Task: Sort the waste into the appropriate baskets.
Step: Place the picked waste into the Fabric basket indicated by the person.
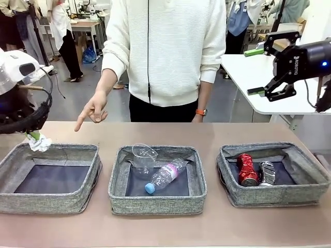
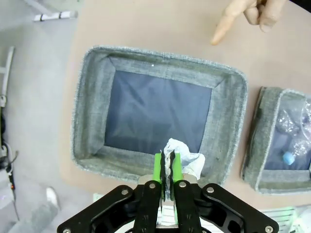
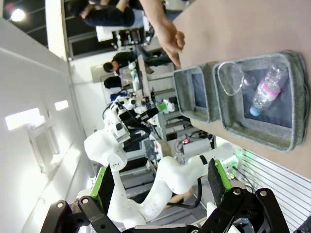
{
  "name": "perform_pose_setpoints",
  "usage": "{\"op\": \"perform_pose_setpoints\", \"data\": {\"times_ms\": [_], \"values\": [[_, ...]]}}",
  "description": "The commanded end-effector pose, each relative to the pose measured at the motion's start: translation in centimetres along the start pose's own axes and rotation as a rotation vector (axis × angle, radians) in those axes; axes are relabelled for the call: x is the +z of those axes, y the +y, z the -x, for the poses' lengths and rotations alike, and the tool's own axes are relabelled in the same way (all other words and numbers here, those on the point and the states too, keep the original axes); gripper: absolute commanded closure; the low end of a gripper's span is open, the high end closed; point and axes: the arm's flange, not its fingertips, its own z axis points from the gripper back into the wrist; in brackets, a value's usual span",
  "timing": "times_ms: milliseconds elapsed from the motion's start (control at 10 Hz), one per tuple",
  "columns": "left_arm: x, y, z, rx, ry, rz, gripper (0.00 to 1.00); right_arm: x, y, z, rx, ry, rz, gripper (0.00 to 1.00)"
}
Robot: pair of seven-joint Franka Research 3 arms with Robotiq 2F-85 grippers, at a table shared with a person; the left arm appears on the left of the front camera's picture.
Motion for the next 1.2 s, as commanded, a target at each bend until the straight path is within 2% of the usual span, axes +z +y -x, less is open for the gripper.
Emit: {"op": "perform_pose_setpoints", "data": {"times_ms": [0, 300, 400, 500, 600, 700, 800, 1100], "values": [[-2.53, 1.12, 3.18, 0.000, 0.008, 0.025, 0.93, -0.14, 0.38, 0.03, -0.013, -0.002, -0.033, 0.00], [-2.89, 0.87, 3.18, 0.013, 0.021, -0.006, 0.93, -0.14, 0.38, 0.03, -0.013, -0.002, -0.033, 0.00], [-2.85, 0.69, 3.17, 0.003, 0.022, -0.025, 0.35, -0.14, 0.38, 0.03, -0.013, -0.002, -0.033, 0.00], [-2.78, 0.64, 3.15, 0.000, 0.023, -0.012, 0.36, -0.14, 0.38, 0.03, -0.013, -0.002, -0.033, 0.00], [-2.71, 0.69, 3.07, 0.005, 0.023, -0.007, 0.00, -0.14, 0.38, 0.03, -0.013, -0.002, -0.033, 0.00], [-2.77, 0.81, 3.07, 0.008, 0.023, -0.009, 0.32, -0.14, 0.38, 0.03, -0.013, -0.002, -0.033, 0.00], [-2.72, 0.85, 3.04, 0.012, 0.019, -0.002, 0.00, -0.14, 0.38, 0.03, -0.013, -0.002, -0.033, 0.00], [-2.21, 0.56, 2.84, 0.011, 0.017, 0.021, 0.00, -0.14, 0.38, 0.03, -0.013, -0.002, -0.033, 0.00]]}}
